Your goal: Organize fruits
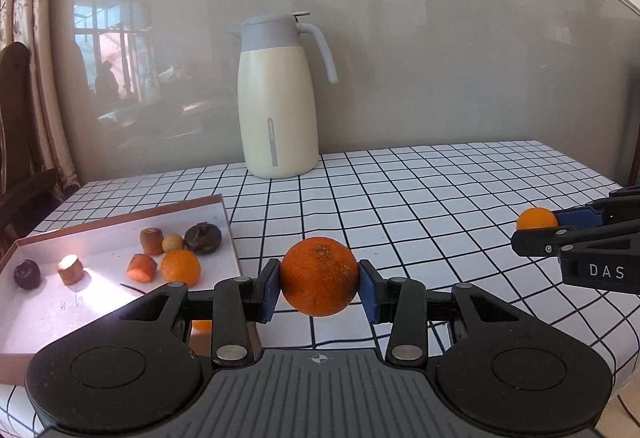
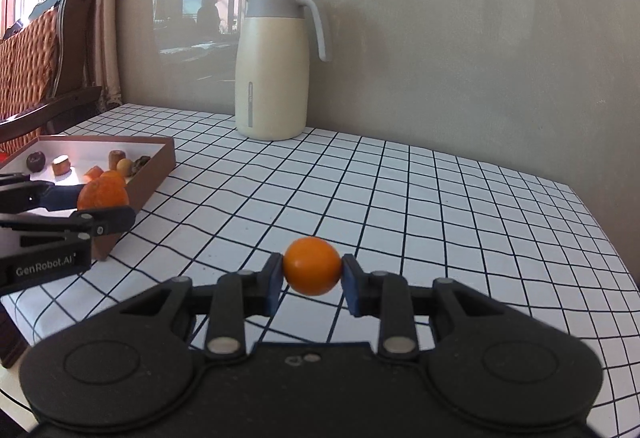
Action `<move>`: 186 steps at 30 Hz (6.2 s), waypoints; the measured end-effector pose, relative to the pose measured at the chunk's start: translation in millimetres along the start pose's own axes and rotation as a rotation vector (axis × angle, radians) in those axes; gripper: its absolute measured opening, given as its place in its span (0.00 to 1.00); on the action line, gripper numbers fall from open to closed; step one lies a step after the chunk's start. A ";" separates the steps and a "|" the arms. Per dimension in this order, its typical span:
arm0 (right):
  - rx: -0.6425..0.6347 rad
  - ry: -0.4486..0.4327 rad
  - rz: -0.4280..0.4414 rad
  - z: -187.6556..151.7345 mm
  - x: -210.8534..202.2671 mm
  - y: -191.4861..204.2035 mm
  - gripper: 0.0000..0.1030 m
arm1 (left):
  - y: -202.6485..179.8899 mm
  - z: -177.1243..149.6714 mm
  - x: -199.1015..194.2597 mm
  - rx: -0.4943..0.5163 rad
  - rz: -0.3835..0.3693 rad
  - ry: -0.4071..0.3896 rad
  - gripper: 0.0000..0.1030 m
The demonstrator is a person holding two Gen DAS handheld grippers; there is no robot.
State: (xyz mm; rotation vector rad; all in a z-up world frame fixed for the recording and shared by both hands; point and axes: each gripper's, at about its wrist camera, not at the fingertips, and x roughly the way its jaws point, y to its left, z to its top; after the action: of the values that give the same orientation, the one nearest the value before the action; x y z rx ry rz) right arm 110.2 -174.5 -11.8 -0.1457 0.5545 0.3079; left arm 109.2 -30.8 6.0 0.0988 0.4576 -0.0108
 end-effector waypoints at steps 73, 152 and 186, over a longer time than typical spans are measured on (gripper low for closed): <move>-0.077 -0.179 0.338 98.3 73.3 186.8 0.22 | 249.5 -14.1 -21.2 -0.207 0.436 -0.053 0.40; -0.063 -0.182 0.229 71.2 -22.0 127.6 0.94 | 177.9 -20.9 -108.7 -0.218 0.387 -0.126 1.00; -0.007 -0.161 0.081 -2.2 -85.3 88.1 0.94 | 108.8 -62.6 -172.5 -0.103 0.359 -0.206 1.00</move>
State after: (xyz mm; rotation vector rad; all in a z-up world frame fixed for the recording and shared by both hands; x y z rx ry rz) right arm 11.7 -112.9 27.6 -0.1045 0.4008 0.3965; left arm -69.6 81.6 36.5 0.0762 0.2291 0.3519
